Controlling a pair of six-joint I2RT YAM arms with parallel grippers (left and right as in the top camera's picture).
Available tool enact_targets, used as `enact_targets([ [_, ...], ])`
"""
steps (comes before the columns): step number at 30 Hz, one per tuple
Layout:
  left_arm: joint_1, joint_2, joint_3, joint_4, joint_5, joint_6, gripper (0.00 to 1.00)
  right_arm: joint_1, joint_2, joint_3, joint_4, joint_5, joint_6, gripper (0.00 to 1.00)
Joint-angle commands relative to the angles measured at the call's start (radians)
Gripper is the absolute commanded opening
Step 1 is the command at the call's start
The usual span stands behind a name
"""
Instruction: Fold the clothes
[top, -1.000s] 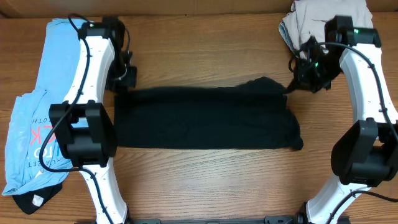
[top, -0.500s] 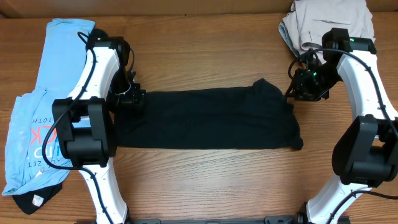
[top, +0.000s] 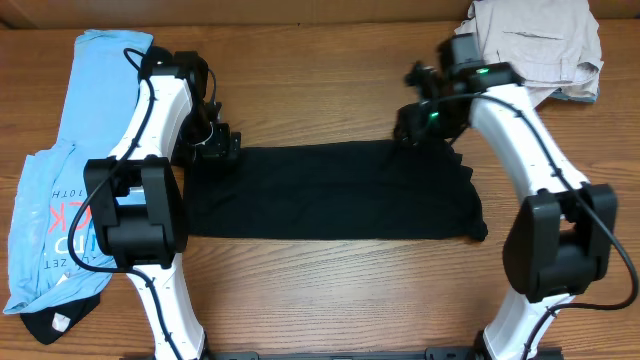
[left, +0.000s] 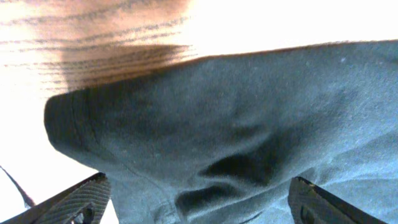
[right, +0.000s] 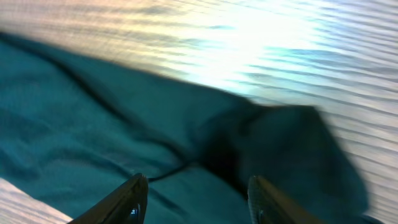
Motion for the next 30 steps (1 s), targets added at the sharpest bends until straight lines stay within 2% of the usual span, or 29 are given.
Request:
enact_targets([
  [1,-0.005,-0.027,-0.006,0.010,0.021,-0.002,0.96,0.026,0.018,-0.013,0.021,0.087,-0.009,0.57],
  [4,-0.005,-0.027,-0.006,0.017,0.021,-0.001,0.97,0.028,0.053,-0.013,0.031,0.092,-0.010,0.61],
  [12,-0.006,-0.027,-0.006,0.029,0.021,-0.002,0.96,0.027,0.117,-0.013,0.039,0.092,-0.010,0.59],
  [15,-0.006,-0.027,-0.006,0.025,0.022,-0.002,0.95,0.027,0.118,-0.013,0.027,0.092,-0.010,0.46],
  [16,-0.006,-0.027,-0.006,0.024,0.021,-0.002,0.95,0.027,0.117,-0.013,0.015,0.089,-0.010,0.38],
  [17,-0.006,-0.027,-0.006,0.024,0.021,-0.002,0.95,0.026,0.117,-0.012,-0.002,0.089,-0.009,0.25],
  [18,-0.006,-0.027,-0.006,0.024,0.022,-0.002,0.94,0.026,0.117,-0.012,-0.014,0.089,-0.006,0.20],
  [19,-0.006,-0.027,-0.006,0.024,0.022,-0.002,0.93,0.026,0.114,-0.010,-0.032,0.088,-0.006,0.05],
  [30,-0.006,-0.028,-0.006,0.025,0.021,-0.002,0.87,0.026,-0.008,0.007,-0.301,0.051,0.109,0.04],
])
